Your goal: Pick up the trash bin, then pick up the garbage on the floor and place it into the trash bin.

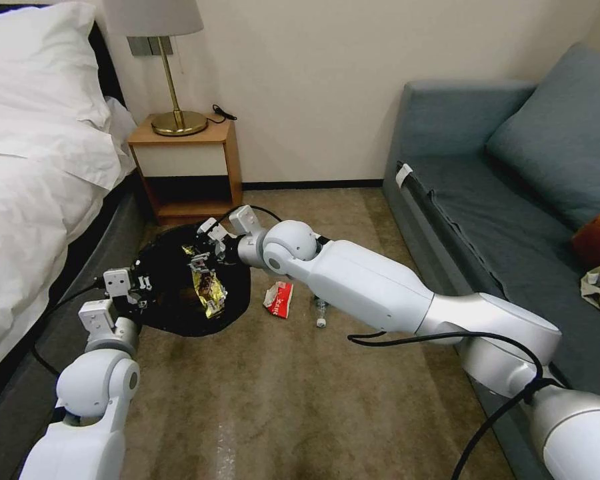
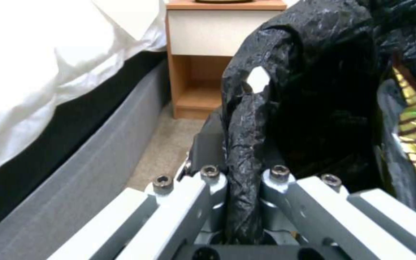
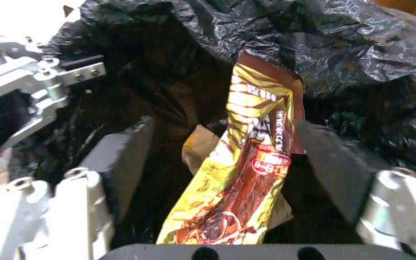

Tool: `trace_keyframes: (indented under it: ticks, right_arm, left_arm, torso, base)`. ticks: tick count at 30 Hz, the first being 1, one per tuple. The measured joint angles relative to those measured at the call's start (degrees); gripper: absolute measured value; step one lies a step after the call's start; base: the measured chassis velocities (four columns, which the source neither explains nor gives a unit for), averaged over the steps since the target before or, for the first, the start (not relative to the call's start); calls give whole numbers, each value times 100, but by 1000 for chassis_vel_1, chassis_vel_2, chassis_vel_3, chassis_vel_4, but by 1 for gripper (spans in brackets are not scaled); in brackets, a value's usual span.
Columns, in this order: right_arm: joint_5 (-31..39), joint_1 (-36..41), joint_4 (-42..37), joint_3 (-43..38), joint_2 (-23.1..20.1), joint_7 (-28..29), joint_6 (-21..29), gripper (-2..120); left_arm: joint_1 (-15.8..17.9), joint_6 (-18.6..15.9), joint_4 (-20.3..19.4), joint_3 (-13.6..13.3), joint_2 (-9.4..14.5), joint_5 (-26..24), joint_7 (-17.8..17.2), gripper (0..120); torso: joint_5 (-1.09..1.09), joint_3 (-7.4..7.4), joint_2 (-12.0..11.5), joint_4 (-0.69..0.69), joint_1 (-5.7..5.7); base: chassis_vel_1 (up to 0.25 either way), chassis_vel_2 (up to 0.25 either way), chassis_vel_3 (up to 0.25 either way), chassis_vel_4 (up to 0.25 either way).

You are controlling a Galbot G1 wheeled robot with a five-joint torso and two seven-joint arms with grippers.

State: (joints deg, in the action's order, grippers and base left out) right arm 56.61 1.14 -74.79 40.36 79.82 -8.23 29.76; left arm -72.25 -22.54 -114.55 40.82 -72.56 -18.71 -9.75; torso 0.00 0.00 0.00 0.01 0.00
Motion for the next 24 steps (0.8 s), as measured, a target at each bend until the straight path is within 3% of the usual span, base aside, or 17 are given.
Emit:
trace_keyframes:
  ticks: [6, 17, 24]
  right_arm:
    - [104, -57, -213, -31, -102, 108, 19, 99]
    - [460, -185, -366, -433, -388, 791, 10, 100]
    - [280, 291, -44, -1106, -741, 1436, -103, 100]
  left_arm:
    - [-47, -11, 21, 127, -8, -36, -10, 2]
    - [-137, -11, 51, 411, -3, -90, -32, 2]
    - [-219, -7, 4, 601, -39, -91, -46, 2]
  torso:
    - [0, 0, 0, -1, 0]
    - [0, 0, 0, 0, 0]
    - [1, 0, 0, -1, 0]
  base:
    - [0, 0, 0, 0]
    - [0, 0, 0, 0]
    - [0, 0, 0, 0]
